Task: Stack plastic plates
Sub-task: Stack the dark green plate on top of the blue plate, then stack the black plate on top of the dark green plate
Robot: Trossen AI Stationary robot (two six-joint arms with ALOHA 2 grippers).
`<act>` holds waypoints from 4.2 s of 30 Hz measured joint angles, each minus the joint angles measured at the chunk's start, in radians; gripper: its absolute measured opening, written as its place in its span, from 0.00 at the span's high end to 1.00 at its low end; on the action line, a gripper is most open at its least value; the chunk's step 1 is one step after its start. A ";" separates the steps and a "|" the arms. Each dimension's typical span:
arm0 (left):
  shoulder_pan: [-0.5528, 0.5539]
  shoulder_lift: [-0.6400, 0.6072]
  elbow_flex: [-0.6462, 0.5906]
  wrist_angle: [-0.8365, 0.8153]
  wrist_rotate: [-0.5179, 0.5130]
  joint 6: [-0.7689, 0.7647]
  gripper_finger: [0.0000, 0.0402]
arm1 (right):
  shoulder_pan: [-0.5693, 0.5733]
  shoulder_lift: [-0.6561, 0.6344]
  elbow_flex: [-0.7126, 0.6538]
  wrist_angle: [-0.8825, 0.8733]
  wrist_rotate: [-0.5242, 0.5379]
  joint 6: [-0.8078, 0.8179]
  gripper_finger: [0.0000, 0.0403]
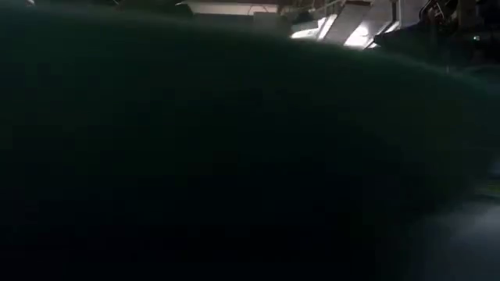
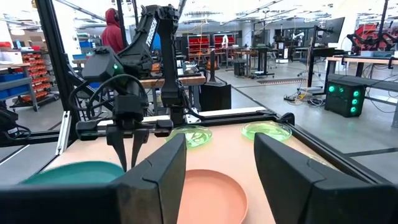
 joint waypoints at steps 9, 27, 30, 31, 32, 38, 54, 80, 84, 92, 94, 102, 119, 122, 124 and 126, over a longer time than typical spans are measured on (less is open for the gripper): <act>0.027 -0.034 0.013 -0.009 0.040 0.081 0.68 | 0.000 0.000 0.000 -0.010 -0.001 0.018 0.55; 0.121 -0.052 0.031 -0.208 0.042 0.426 0.66 | 0.000 0.047 0.000 -0.022 0.021 0.019 0.55; 0.136 -0.052 0.012 -0.229 0.096 0.480 0.66 | 0.000 0.047 0.000 -0.024 0.051 0.019 0.55; 0.137 -0.052 0.000 -0.227 0.109 0.507 0.66 | 0.000 0.047 0.000 -0.026 0.060 0.019 0.55; 0.137 -0.052 -0.014 -0.219 0.119 0.535 0.66 | 0.000 0.047 0.000 -0.026 0.067 0.019 0.55; 0.151 -0.052 -0.076 -0.117 0.116 0.640 0.66 | 0.000 0.047 0.000 -0.028 0.072 0.019 0.55; 0.196 0.080 -0.114 0.070 0.157 0.684 0.66 | 0.000 0.047 0.000 -0.037 0.169 -0.059 0.55; -0.004 0.046 -0.144 0.320 -0.162 0.554 0.66 | 0.184 0.171 0.070 -0.090 0.089 0.079 0.55; -0.065 0.002 -0.148 0.328 -0.169 0.514 0.66 | 0.308 0.275 0.110 -0.088 0.221 0.106 0.55; -0.233 -0.040 -0.148 0.414 -0.177 0.483 0.66 | 0.541 0.464 0.305 -0.345 0.347 0.212 0.55; -0.265 -0.040 -0.148 0.422 -0.189 0.480 0.66 | 0.580 0.492 0.371 -0.500 0.366 0.280 0.55; -0.311 -0.040 -0.148 0.418 -0.196 0.415 0.66 | 0.727 0.543 0.490 -0.883 0.333 0.654 0.55; -0.255 -0.040 -0.148 0.432 -0.239 0.307 0.66 | 0.867 0.675 0.354 -0.895 0.227 0.776 0.55; -0.247 -0.040 -0.148 0.433 -0.239 0.306 0.66 | 0.865 0.719 0.325 -0.848 0.226 0.731 0.55; -0.244 -0.040 -0.148 0.433 -0.239 0.306 0.66 | 0.865 0.745 0.322 -0.847 0.227 0.727 0.55; -0.244 -0.040 -0.148 0.434 -0.239 0.306 0.66 | 0.865 0.768 0.322 -0.843 0.227 0.727 0.56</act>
